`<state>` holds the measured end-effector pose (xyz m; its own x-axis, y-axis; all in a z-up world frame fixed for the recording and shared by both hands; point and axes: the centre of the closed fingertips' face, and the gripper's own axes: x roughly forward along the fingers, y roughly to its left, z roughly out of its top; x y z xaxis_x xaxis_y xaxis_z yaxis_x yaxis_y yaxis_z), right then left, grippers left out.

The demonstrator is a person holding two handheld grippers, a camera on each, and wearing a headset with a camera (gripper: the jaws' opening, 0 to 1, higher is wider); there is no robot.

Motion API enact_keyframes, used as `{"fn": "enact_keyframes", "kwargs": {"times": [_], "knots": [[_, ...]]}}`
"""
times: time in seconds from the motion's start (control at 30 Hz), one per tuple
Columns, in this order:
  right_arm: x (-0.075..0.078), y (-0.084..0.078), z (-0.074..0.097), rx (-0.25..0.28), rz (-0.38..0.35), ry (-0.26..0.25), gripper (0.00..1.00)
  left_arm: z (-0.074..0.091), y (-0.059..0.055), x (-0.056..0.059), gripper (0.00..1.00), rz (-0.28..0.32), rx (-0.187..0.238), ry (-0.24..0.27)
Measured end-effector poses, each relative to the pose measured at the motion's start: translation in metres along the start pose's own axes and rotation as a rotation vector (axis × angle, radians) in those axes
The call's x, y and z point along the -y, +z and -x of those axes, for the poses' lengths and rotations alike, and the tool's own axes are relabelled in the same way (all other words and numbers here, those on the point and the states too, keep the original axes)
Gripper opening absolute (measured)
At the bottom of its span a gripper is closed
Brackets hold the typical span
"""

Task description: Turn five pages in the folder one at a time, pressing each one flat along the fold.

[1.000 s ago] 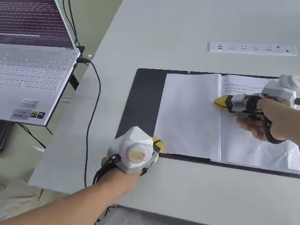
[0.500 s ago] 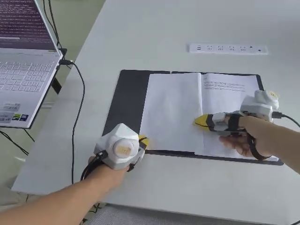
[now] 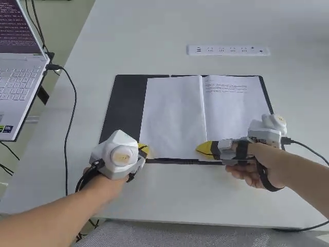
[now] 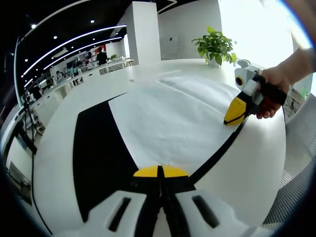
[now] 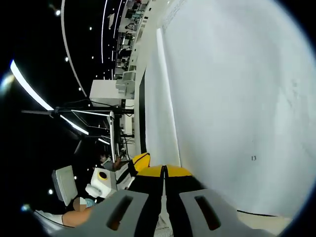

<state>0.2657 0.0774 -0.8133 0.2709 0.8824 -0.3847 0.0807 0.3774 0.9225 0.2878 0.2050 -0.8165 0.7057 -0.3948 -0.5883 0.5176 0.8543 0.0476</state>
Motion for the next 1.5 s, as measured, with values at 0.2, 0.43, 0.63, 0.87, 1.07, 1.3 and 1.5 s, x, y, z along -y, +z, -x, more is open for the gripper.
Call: {"fn": "enact_keyframes", "kwargs": {"times": [0.2,0.43,0.63,0.87,1.07,1.3,1.5], "knots": [[-0.004,-0.024,0.004,-0.021,-0.004,0.011,0.00,0.001,0.000,0.000,0.00,-0.005,-0.001,-0.001],[-0.021,-0.046,0.017,-0.012,0.030,0.038,0.00,0.001,0.002,0.001,0.00,-0.003,-0.022,0.015],[-0.054,-0.042,0.049,0.122,0.167,0.047,0.00,0.013,0.001,0.010,0.00,-0.009,-0.102,0.002],[-0.078,-0.040,0.102,0.254,0.342,-0.030,0.00,0.042,0.031,0.019,0.00,0.069,-0.047,-0.009],[-0.088,-0.039,0.144,0.338,0.505,-0.146,0.22,0.076,0.047,0.029,0.26,0.134,-0.046,-0.027],[-0.107,-0.037,0.189,0.426,0.581,-0.202,0.35,0.119,0.060,0.033,0.43,0.180,-0.017,-0.014],[-0.108,-0.043,0.212,0.481,0.597,-0.234,0.40,0.154,0.071,0.035,0.50,0.203,0.007,-0.018]]}}
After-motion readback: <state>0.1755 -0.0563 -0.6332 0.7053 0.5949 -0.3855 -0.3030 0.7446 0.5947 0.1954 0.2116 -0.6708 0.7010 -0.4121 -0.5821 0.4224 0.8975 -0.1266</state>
